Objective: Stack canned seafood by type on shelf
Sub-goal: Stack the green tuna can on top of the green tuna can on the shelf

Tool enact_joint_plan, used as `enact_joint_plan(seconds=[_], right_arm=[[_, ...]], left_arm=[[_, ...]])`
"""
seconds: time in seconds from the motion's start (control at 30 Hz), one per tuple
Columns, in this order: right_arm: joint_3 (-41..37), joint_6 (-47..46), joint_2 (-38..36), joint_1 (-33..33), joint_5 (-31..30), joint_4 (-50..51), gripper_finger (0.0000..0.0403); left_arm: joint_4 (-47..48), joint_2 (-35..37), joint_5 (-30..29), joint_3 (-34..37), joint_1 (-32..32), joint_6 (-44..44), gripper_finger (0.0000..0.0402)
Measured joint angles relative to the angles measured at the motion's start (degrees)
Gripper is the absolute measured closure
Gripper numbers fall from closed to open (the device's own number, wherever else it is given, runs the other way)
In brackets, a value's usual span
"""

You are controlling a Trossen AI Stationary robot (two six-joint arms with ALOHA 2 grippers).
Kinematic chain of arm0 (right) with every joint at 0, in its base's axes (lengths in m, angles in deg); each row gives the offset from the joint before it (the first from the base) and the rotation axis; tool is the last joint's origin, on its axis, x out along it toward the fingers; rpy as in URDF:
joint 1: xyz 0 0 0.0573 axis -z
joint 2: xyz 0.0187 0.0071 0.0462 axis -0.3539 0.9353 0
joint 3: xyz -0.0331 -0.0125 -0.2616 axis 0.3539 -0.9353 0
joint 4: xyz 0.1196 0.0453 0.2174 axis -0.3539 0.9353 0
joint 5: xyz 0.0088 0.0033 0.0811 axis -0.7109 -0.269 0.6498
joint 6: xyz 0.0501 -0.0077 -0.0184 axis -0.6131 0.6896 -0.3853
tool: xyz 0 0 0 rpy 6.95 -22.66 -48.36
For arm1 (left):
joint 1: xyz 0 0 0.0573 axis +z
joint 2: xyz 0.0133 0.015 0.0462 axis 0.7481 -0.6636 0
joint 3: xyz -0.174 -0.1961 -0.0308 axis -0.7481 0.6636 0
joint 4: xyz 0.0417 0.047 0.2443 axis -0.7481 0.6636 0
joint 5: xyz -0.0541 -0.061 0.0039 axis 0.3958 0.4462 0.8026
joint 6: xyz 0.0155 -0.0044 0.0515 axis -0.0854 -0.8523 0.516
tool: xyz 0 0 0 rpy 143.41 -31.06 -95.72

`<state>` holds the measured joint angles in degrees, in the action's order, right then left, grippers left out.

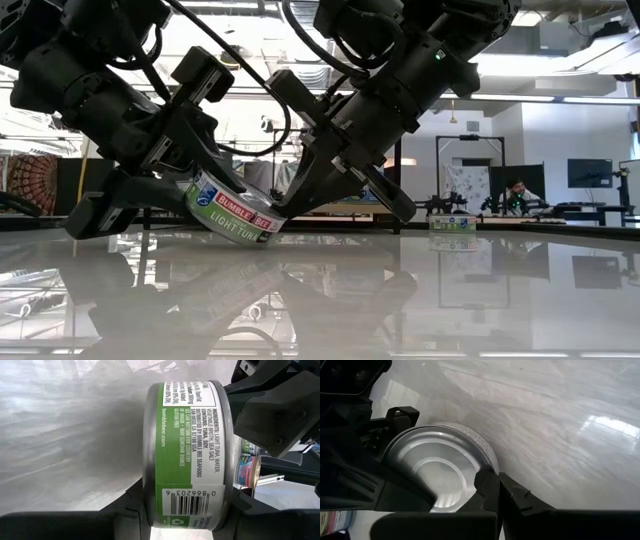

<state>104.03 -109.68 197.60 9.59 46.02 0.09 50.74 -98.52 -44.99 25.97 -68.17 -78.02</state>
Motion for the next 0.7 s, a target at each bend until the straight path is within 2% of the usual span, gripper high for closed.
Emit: enact_joint_plan(seconds=[0.17,0.27,0.57,0.7], right_arm=[[0.00,0.19,0.00,0.02,0.33,0.00,0.0375],[0.00,1.89,0.00,0.02,0.37,0.02,0.0357],[0.00,2.73,-0.01,0.09,1.74,1.33,0.0243],[0.00,5.39,-2.06,0.90,4.94,6.29,0.0193]], left_arm=[[0.02,-0.02,0.09,0.00,0.00,0.44,0.0272],[0.07,-0.02,0.12,0.00,0.00,0.58,0.0272],[0.16,-0.02,0.54,0.02,0.00,0.80,0.0272],[0.26,0.39,-0.71,0.00,-0.02,2.35,0.0272]])
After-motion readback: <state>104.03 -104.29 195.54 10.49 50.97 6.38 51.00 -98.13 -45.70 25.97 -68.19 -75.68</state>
